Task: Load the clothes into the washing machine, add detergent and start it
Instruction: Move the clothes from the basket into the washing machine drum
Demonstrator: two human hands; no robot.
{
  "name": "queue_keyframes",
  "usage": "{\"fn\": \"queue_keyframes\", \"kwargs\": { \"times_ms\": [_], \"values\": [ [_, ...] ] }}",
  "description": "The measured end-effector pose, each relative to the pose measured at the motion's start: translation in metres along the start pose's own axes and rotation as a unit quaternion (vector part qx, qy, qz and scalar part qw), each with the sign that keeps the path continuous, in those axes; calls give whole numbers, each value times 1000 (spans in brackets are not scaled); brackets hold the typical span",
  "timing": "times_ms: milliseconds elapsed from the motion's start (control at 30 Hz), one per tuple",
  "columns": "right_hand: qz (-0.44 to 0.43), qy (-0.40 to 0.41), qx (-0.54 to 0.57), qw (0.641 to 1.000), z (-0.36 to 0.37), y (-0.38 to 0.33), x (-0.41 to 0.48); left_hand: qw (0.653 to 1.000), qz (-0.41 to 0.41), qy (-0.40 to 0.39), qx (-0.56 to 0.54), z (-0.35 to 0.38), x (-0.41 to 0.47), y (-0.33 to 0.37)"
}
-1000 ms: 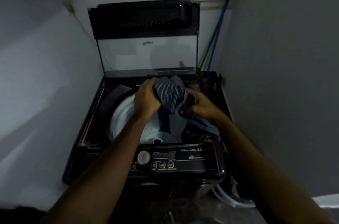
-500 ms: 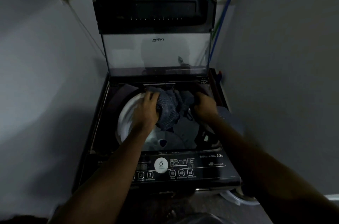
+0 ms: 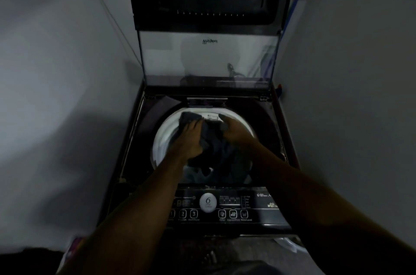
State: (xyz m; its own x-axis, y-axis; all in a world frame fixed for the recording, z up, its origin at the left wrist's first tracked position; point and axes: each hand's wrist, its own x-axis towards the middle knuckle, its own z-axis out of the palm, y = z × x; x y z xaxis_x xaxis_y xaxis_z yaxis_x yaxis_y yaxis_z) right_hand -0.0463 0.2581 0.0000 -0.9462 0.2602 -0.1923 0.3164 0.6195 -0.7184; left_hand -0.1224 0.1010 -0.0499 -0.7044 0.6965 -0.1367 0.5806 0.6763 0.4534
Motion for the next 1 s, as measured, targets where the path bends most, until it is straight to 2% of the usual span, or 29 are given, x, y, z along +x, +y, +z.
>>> {"fn": "queue_keyframes", "kwargs": {
  "times_ms": [100, 233, 400, 667, 1000],
  "values": [
    [29, 18, -18, 999, 2, 15, -4, 997, -20, 30, -74, 9, -5, -3],
    [63, 37, -46, 996, -1, 32, -15, 996, -11, 77, -38, 15, -6, 6],
    [9, 73, -64, 995, -17, 44, -32, 994, 25, 100, 31, 21, -1, 37],
    [-38, 131, -118, 984, -57, 84, -67, 987, 53, 145, 37, 41, 2, 125],
    [-96, 186, -125, 970, -129, 189, -150, 984, 79, 148, 62, 102, -15, 258]
  ]
}}
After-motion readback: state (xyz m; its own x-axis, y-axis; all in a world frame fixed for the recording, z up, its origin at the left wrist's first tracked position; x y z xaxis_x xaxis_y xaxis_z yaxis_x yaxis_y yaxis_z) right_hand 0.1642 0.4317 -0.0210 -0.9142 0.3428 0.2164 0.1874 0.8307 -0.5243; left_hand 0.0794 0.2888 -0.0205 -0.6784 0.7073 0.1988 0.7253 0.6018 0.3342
